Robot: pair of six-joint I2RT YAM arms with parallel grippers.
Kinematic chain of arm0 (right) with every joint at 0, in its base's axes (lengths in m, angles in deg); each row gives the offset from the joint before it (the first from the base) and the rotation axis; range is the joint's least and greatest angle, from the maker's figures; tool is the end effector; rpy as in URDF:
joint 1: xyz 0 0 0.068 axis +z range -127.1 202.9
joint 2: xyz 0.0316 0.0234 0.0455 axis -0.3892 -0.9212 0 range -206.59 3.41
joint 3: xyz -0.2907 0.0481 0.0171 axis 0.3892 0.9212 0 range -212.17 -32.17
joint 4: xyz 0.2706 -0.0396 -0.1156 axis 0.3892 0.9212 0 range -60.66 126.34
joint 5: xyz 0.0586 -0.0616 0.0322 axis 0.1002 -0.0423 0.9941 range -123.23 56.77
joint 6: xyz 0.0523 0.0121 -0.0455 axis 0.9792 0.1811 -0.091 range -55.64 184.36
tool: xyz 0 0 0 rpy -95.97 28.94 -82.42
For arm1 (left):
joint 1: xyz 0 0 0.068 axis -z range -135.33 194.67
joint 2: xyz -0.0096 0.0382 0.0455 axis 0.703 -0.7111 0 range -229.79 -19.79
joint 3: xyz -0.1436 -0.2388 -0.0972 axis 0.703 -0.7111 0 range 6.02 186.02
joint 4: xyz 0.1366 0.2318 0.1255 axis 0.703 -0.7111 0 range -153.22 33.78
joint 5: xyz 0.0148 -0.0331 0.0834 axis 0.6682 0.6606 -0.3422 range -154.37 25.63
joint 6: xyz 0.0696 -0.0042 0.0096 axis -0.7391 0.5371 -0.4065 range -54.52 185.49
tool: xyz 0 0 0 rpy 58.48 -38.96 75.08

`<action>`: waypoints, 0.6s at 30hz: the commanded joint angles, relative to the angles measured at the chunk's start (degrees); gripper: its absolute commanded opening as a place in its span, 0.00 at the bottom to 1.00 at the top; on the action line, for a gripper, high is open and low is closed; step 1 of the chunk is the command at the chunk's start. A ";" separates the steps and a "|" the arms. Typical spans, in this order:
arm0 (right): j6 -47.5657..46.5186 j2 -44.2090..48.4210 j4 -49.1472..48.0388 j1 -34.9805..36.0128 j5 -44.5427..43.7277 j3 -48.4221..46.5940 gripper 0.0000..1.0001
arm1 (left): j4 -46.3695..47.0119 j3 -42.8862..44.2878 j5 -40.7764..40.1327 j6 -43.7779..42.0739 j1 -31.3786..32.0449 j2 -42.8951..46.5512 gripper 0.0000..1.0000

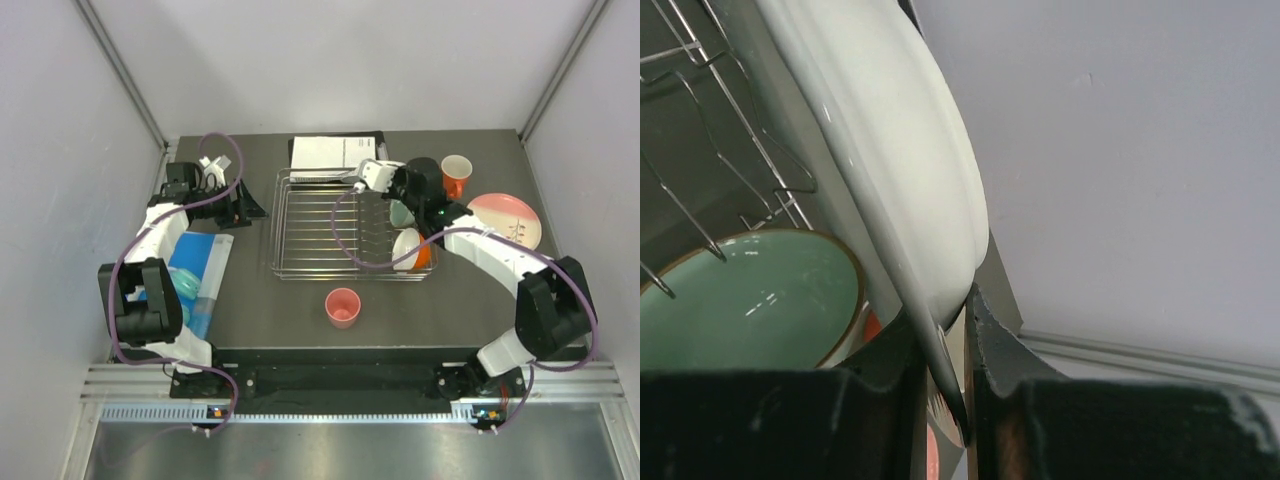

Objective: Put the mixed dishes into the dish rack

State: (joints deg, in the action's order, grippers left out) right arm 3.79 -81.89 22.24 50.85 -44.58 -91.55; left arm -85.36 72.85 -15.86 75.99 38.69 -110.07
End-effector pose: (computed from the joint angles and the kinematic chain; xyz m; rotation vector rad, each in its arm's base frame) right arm 0.3589 0.1775 0.2879 -1.2481 1.4775 -0.5718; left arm 0.3751 -0.0041 0.2540 0.0175 2.3460 -1.0751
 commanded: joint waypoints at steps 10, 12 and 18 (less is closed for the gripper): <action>2.39 -9.45 4.11 -2.37 2.66 -17.01 0.00 | 0.41 1.02 1.32 -0.92 -0.61 -0.16 0.84; 2.48 -9.19 2.53 -2.28 2.13 -14.65 0.00 | 0.49 1.02 1.41 -0.92 -0.53 -0.33 0.84; 4.41 -8.48 0.94 -2.11 -0.24 -10.15 0.02 | 0.32 1.55 1.59 -0.66 -0.53 -0.95 0.83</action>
State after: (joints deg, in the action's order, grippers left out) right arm 6.06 -91.53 29.28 49.01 -41.85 -103.39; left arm -85.43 72.87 -15.77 75.99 38.45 -110.56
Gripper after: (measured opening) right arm 0.105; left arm 0.837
